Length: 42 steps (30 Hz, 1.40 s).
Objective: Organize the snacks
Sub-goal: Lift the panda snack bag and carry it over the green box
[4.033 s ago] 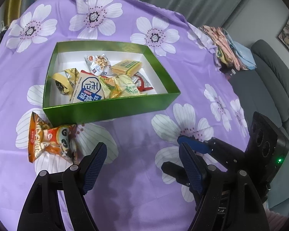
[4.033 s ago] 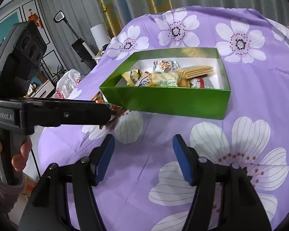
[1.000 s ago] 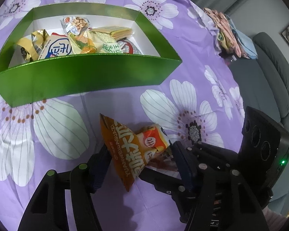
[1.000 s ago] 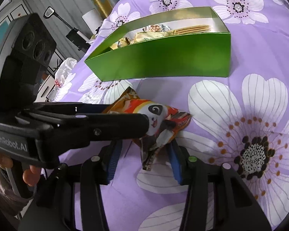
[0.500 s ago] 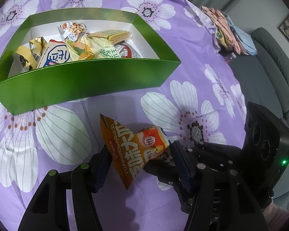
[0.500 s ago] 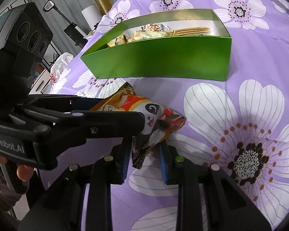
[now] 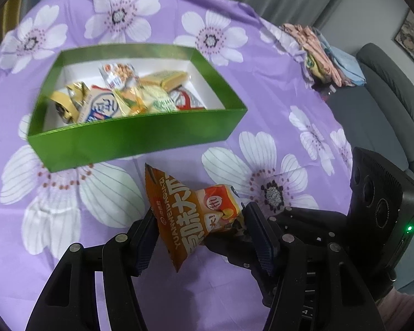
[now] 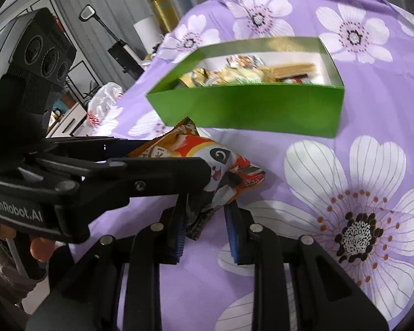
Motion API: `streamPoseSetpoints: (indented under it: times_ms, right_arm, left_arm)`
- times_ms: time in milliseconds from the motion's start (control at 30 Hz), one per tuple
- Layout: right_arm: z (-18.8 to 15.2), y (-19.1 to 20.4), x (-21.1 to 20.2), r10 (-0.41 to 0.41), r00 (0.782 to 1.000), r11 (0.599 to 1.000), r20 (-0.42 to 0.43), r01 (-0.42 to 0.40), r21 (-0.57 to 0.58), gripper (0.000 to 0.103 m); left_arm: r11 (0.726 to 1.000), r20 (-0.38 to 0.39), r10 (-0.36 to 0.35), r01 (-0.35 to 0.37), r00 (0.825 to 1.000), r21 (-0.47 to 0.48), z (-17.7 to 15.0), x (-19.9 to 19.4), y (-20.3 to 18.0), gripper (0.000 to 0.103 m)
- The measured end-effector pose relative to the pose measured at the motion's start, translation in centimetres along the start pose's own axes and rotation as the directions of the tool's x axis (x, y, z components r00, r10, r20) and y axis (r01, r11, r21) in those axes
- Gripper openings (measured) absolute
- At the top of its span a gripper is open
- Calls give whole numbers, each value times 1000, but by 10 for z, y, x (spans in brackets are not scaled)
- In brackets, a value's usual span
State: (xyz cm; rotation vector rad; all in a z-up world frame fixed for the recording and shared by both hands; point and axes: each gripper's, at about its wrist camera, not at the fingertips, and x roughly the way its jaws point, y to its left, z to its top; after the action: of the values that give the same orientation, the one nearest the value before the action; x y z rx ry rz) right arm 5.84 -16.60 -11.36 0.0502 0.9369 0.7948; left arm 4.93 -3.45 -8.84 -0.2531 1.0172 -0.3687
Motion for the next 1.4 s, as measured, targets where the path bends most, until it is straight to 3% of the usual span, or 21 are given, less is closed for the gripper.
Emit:
streamPoseSetpoints:
  times_ms: [800, 1400]
  right_arm:
    - [-8, 14, -61, -6, 994, 1000, 109, 8, -16, 26]
    - [7, 15, -78, -32, 983, 999, 180, 39, -35, 26]
  left_arm:
    - [998, 92, 16, -22, 996, 66, -7, -47, -49, 61]
    - [995, 144, 0, -15, 990, 102, 18, -57, -62, 61]
